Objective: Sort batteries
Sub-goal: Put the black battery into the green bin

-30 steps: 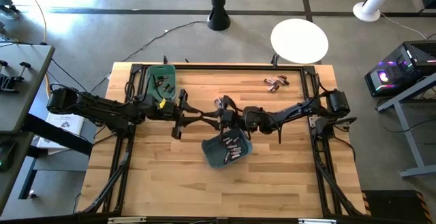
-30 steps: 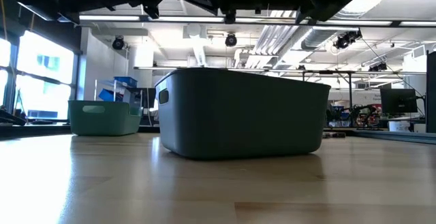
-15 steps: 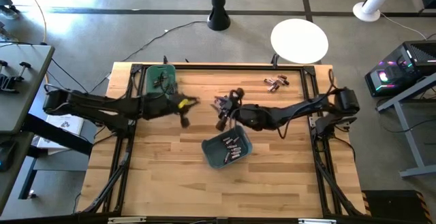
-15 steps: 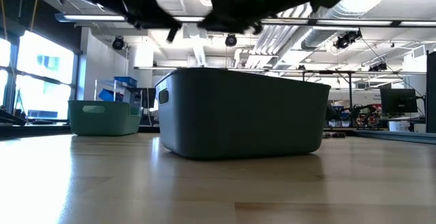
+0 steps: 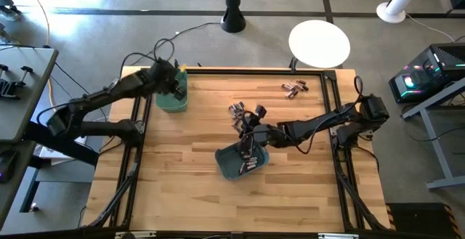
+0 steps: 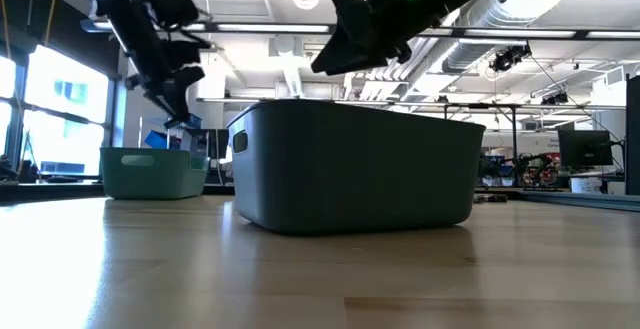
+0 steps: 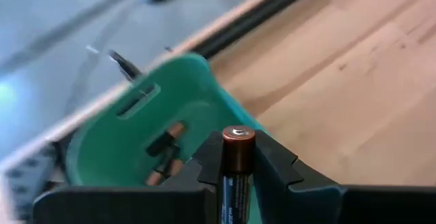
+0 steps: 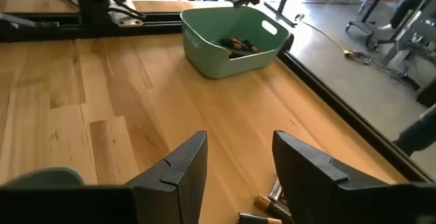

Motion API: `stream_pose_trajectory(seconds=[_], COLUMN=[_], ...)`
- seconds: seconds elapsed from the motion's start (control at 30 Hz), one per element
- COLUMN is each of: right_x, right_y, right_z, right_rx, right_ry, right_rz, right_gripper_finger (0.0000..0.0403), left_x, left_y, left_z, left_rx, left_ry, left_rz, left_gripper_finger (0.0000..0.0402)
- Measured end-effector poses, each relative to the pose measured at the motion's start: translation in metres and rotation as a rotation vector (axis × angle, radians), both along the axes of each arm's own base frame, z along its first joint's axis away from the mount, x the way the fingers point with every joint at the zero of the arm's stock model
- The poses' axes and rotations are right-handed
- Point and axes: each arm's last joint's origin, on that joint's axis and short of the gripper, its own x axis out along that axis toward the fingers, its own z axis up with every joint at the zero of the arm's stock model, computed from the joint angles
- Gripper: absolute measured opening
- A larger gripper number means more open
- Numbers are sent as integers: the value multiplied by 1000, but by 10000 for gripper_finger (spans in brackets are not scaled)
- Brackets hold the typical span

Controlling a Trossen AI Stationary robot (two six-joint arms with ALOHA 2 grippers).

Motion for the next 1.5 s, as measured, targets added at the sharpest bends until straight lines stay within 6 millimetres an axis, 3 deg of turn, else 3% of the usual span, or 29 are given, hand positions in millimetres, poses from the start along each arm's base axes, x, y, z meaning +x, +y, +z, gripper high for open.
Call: stream_pose_trajectory(seconds=[0.3, 0.5, 0.73, 0.97, 1.3, 1.5], right_x=[-1, -1, -1, -1, -1, -1], right_y=[6, 6, 6, 6, 6, 3], right_z=[0, 0, 0, 0, 0, -2], right_rx=[-37, -43, -43, -35, -12, -45], right_ry=[7, 11, 11, 7, -5, 32], right_rz=[-11, -9, -9, -12, -15, 0], right_gripper_finger=[161, 161, 161, 161, 161, 161], left_x=[-12, -7, -2, -2, -2, 2], left_y=[39, 50, 56, 56, 57, 56], left_z=[-34, -61, -77, -79, -78, -51], left_rx=[-195, -285, -317, -319, -312, -222], left_ry=[41, 124, 171, 183, 195, 132], left_rz=[50, 55, 33, 21, 24, 13], left_gripper_finger=[41, 51, 54, 67, 166, 185])
